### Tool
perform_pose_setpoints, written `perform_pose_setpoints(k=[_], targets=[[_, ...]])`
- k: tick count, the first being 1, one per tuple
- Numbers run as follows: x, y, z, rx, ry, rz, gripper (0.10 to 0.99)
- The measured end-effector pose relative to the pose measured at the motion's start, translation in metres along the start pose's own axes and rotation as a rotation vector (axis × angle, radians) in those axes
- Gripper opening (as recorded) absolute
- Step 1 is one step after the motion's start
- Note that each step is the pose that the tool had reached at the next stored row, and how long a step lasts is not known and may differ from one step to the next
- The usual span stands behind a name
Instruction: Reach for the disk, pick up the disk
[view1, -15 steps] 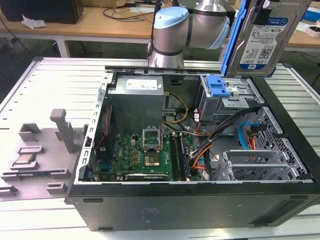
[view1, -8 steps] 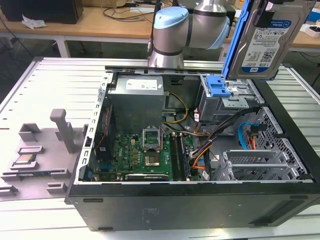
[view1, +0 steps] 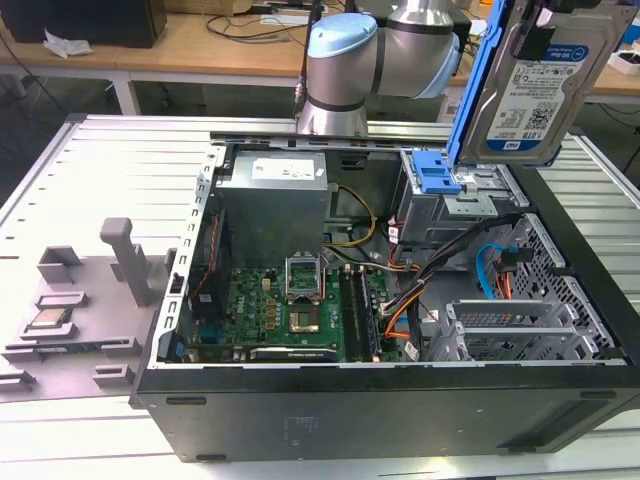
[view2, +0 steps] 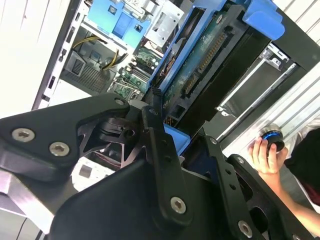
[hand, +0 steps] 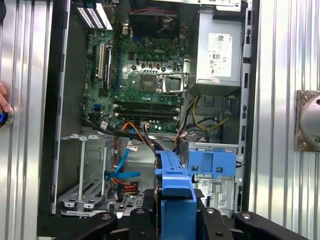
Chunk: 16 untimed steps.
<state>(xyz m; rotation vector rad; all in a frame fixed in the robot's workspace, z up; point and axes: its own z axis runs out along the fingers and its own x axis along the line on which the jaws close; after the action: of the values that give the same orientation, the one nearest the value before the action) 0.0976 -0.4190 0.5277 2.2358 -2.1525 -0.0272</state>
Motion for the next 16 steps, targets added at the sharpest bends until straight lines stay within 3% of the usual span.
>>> perform_pose_setpoints(k=[16], targets=[[0.0223,0.0008,0.0006,0.0,-0.0001,0.0,0.369]])
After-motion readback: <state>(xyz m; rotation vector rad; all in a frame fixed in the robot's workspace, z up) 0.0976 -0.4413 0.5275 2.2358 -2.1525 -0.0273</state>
